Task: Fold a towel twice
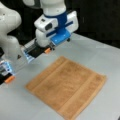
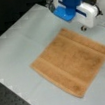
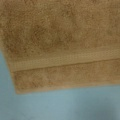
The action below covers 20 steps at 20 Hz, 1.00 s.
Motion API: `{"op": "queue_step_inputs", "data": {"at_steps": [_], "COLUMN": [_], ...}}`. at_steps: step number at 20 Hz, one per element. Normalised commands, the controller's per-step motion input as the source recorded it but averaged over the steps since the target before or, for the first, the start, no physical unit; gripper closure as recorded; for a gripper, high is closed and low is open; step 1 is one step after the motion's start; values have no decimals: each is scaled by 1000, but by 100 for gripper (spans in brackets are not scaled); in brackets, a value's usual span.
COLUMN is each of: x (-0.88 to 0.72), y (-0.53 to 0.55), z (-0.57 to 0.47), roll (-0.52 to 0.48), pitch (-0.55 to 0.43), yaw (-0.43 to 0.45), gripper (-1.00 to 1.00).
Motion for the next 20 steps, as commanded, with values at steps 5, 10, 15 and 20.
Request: {"op": "queue_step_inputs", "data": {"at_steps": [5,10,15,20], "x": [718,797,660,580], "y": [340,516,478,335], "z": [-133,-65,123,14], "roll": [-32,-116,-189,-284], "pitch": [146,230,341,297], "yaw": [-386,-292,-70,35], "gripper": [-100,-100,-100,-100]}}
